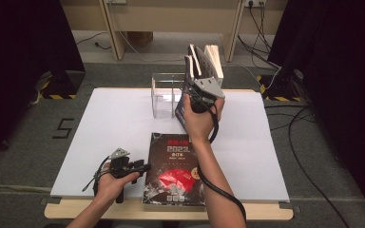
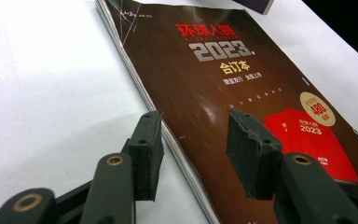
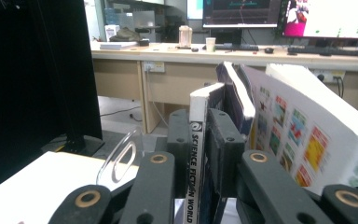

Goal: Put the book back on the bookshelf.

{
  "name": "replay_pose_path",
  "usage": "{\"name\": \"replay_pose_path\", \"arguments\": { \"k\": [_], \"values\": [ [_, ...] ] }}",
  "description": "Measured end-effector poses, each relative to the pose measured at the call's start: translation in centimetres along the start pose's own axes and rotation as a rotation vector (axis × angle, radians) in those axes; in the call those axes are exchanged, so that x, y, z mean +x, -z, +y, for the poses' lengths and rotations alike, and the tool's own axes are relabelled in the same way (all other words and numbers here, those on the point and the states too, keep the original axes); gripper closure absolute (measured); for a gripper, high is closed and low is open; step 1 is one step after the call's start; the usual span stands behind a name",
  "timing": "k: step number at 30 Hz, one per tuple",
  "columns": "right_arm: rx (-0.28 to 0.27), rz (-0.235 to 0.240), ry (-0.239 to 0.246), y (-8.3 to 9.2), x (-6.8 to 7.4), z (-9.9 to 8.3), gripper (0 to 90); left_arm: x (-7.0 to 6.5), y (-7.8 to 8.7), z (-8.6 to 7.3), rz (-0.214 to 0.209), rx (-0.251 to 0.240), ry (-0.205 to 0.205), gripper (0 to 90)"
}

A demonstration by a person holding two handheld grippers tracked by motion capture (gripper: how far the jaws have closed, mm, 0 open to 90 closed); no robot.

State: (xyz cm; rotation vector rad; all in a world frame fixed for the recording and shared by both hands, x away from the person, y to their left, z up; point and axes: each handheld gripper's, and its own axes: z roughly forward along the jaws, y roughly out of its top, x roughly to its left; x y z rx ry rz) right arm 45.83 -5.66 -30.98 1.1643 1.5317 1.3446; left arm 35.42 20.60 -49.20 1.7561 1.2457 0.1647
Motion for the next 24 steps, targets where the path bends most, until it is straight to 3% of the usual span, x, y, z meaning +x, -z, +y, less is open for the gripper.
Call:
{"name": "replay_pose_path", "arguments": {
  "k": [8,14,24],
  "values": [
    [0.020,-0.008,-0.007,1.5,-0.3,-0.7,77.8,-0.1,-0.2,-0.1,-0.008,0.006,0.011,54.8],
    [0.063,-0.028,-0.022,1.9,-0.8,-1.0,75.8,-0.3,-0.3,-0.1,-0.017,0.007,0.012,54.8],
    [0.157,-0.012,-0.038,1.9,-1.6,-0.1,76.2,-0.5,-0.5,-0.2,-0.022,0.016,0.010,54.6]
  ]
}}
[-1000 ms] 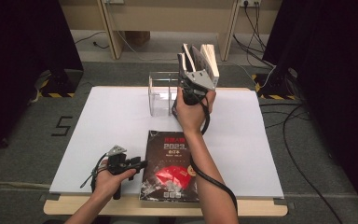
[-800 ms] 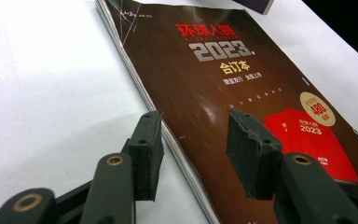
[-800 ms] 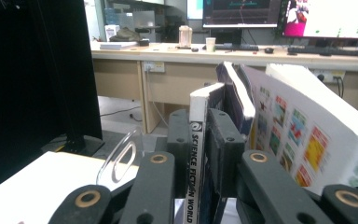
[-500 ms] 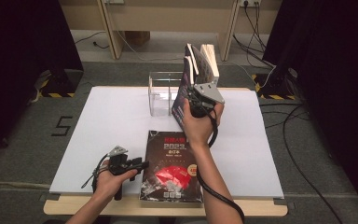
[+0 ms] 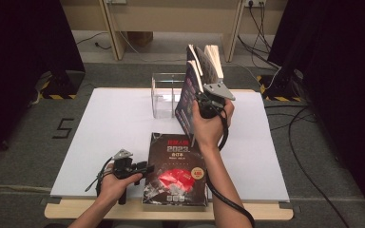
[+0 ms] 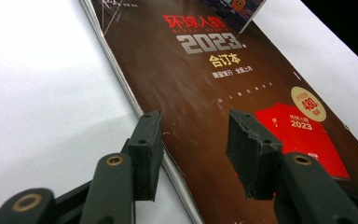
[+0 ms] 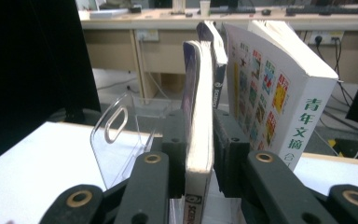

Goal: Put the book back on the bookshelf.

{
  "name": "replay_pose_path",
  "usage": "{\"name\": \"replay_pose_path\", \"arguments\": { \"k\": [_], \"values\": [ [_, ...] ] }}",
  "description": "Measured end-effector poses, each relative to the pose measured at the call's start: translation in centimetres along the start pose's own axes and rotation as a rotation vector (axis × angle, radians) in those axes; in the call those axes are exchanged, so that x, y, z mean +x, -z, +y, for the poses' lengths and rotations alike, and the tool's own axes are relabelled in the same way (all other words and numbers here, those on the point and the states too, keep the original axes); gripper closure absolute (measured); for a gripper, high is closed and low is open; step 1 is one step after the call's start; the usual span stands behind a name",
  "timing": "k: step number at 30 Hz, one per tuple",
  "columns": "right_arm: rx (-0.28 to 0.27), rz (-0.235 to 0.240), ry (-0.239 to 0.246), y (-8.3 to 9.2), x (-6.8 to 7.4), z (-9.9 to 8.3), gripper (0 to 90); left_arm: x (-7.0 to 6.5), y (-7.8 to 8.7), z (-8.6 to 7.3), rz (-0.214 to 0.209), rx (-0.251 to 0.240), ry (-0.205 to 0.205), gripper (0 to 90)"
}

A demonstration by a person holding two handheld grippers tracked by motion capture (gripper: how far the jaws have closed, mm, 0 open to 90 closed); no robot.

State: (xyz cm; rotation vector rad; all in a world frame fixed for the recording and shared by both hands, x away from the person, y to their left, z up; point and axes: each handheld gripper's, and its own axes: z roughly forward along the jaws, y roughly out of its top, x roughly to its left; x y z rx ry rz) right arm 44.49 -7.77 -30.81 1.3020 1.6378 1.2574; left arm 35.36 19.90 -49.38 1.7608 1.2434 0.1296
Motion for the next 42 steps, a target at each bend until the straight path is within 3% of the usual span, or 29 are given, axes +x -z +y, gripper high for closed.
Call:
{"name": "replay_pose_path", "arguments": {
  "k": [12,25,42],
  "values": [
    [0.122,0.012,-0.012,-2.1,0.0,1.3,76.3,0.1,0.3,0.3,0.001,-0.022,0.000,54.6],
    [0.210,0.015,-0.031,-2.7,-0.4,2.2,80.7,0.1,0.2,0.2,-0.001,-0.024,0.003,54.6],
    [0.157,0.010,-0.031,-2.5,-0.5,1.7,82.8,-0.1,0.4,0.4,0.003,-0.031,0.003,54.6]
  ]
}}
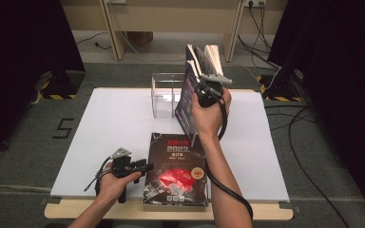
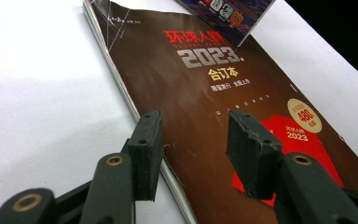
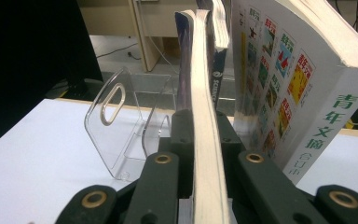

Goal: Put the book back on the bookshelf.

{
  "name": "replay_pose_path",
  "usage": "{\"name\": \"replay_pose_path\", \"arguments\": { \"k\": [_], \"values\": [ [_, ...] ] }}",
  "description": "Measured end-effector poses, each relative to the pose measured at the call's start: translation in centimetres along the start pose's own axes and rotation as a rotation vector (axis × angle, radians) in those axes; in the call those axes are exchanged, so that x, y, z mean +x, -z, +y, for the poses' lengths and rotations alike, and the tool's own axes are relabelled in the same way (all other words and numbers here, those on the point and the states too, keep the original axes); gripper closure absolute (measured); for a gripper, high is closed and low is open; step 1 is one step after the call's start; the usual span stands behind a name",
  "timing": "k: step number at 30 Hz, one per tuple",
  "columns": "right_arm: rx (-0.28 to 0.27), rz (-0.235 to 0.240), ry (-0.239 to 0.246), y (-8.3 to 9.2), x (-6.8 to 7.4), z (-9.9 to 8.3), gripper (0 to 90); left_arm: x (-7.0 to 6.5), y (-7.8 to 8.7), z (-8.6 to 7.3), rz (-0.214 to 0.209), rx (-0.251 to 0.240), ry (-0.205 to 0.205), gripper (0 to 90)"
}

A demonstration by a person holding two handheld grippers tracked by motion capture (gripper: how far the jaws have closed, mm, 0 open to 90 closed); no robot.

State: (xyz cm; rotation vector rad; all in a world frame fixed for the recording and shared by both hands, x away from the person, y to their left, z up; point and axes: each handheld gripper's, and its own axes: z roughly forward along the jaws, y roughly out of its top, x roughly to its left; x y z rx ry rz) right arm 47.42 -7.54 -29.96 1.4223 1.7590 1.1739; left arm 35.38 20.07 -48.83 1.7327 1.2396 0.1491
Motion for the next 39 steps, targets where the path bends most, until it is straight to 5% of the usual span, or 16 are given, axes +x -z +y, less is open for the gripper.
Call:
{"name": "replay_pose_path", "arguments": {
  "k": [22,39],
  "values": [
    [-0.082,0.013,-0.020,0.1,1.0,-0.1,83.0,0.2,0.5,0.2,0.003,-0.013,0.004,54.8],
    [-0.089,0.005,-0.034,-0.8,1.1,0.0,83.0,0.4,0.6,0.2,0.004,-0.015,0.007,55.1]
  ]
}}
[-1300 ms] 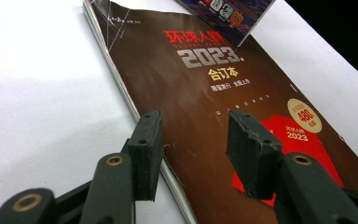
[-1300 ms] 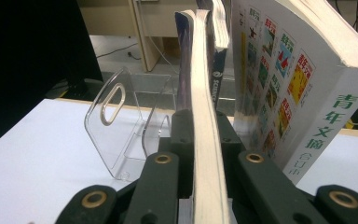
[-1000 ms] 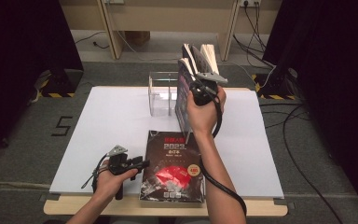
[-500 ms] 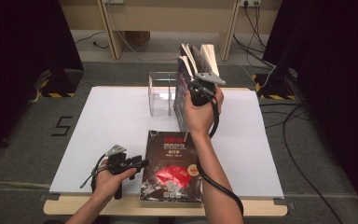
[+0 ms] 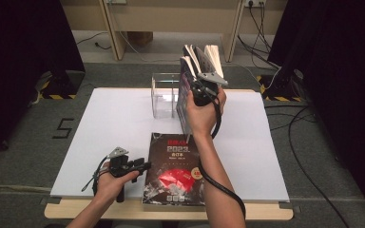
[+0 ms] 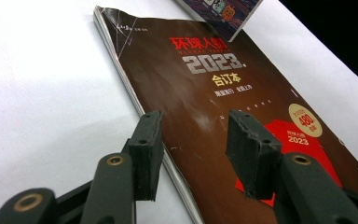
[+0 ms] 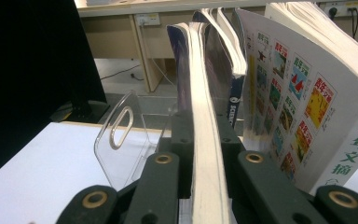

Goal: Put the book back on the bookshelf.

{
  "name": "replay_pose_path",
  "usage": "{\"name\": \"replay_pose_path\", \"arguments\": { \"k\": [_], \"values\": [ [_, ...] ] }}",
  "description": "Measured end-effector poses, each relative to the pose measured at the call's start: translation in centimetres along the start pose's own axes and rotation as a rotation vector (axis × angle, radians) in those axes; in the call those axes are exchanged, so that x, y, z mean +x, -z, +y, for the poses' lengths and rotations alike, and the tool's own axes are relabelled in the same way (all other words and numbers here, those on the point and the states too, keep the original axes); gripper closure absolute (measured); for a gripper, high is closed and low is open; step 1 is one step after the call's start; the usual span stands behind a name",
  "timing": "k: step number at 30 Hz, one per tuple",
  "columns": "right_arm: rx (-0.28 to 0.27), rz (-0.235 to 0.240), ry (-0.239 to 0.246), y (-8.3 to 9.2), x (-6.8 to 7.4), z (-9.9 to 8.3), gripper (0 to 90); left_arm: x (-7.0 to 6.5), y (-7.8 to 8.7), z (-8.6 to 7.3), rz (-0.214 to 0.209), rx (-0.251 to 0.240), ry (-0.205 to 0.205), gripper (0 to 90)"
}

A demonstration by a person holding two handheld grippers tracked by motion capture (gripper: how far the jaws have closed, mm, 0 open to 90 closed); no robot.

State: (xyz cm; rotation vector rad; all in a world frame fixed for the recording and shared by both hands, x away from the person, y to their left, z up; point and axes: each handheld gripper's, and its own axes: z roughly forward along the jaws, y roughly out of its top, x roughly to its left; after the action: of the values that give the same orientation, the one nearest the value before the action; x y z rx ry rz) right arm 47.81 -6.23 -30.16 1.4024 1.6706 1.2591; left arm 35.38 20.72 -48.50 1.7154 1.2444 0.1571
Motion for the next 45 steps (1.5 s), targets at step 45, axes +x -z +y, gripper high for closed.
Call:
{"name": "replay_pose_path", "arguments": {
  "k": [45],
  "values": [
    [-0.050,-0.029,-0.001,-1.9,0.2,1.2,82.9,0.5,0.1,0.2,0.010,-0.016,0.005,55.3]
  ]
}}
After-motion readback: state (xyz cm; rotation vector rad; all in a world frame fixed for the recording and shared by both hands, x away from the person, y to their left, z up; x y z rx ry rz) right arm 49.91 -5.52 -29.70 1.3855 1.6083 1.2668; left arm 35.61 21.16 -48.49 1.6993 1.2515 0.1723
